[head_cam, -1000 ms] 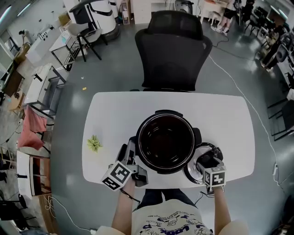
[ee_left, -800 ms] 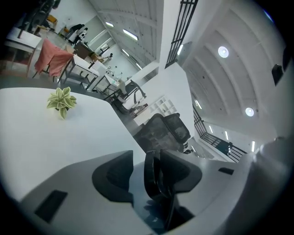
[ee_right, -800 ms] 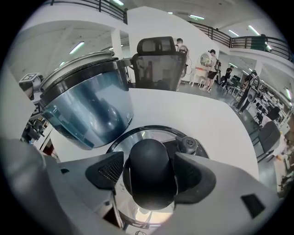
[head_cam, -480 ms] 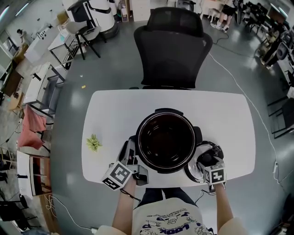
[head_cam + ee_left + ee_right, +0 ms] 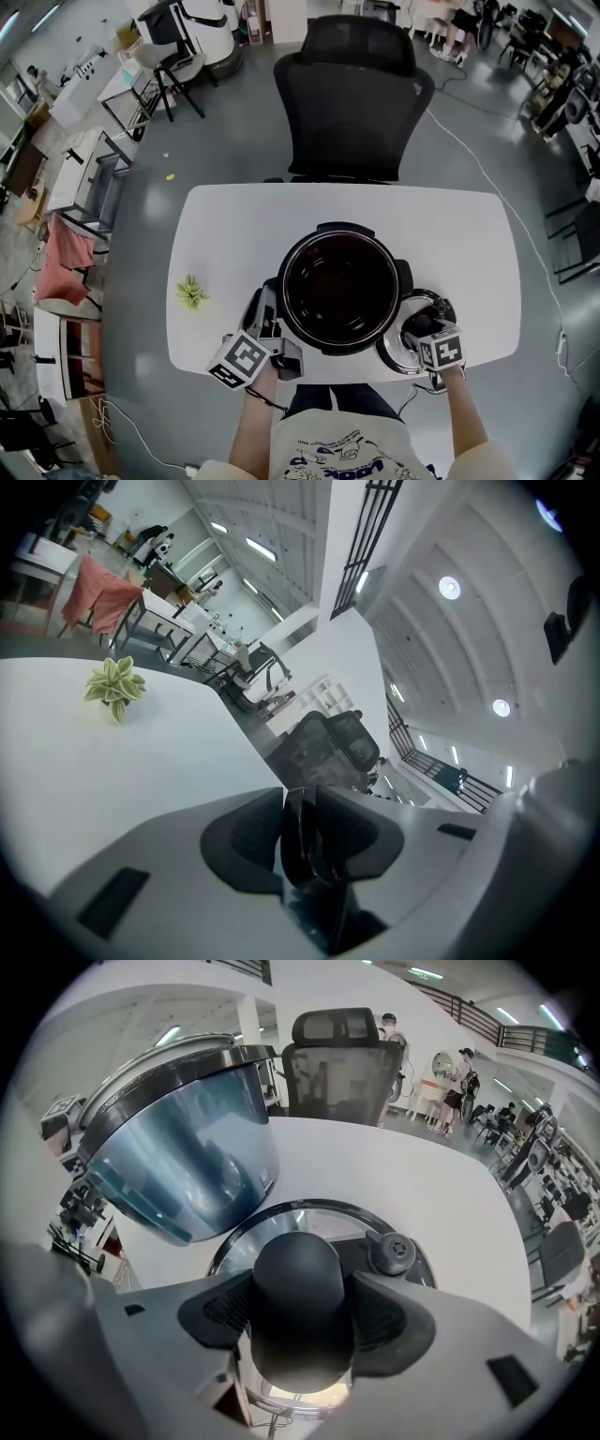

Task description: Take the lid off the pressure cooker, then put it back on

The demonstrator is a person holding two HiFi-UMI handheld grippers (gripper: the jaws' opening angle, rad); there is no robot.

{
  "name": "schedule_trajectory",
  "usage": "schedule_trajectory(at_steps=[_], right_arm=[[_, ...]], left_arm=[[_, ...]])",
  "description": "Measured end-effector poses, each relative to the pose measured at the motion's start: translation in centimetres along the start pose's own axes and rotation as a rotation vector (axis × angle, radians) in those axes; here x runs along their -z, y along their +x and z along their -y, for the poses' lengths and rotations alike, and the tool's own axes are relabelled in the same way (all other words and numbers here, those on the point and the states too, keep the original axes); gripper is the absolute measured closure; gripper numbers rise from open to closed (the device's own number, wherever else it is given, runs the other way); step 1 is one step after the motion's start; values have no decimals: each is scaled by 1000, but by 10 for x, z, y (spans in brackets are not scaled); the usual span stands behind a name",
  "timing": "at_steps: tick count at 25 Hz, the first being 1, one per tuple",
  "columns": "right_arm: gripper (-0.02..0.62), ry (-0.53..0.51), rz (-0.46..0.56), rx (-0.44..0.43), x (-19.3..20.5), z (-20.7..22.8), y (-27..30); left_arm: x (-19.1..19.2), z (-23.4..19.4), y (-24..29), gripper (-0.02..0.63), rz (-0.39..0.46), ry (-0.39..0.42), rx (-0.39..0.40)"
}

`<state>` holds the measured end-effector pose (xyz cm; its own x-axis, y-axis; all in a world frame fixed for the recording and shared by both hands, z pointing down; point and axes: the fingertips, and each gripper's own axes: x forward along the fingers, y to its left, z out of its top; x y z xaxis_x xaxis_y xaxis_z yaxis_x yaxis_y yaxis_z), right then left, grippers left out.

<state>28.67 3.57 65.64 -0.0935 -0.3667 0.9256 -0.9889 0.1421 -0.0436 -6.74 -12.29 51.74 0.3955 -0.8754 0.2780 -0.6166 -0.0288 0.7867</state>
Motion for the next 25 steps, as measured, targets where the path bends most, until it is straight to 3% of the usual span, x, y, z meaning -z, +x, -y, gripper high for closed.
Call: schedule_trajectory(at_steps=[6,25], right_arm=[[296,-52,-39,-10,-1,-5,-2],[299,-114,-27,-55,-6,2,-30]], left_arm=[[2,-2,0,485,-6,-2,-9],[4,-3,0,482,-6,18,-36]])
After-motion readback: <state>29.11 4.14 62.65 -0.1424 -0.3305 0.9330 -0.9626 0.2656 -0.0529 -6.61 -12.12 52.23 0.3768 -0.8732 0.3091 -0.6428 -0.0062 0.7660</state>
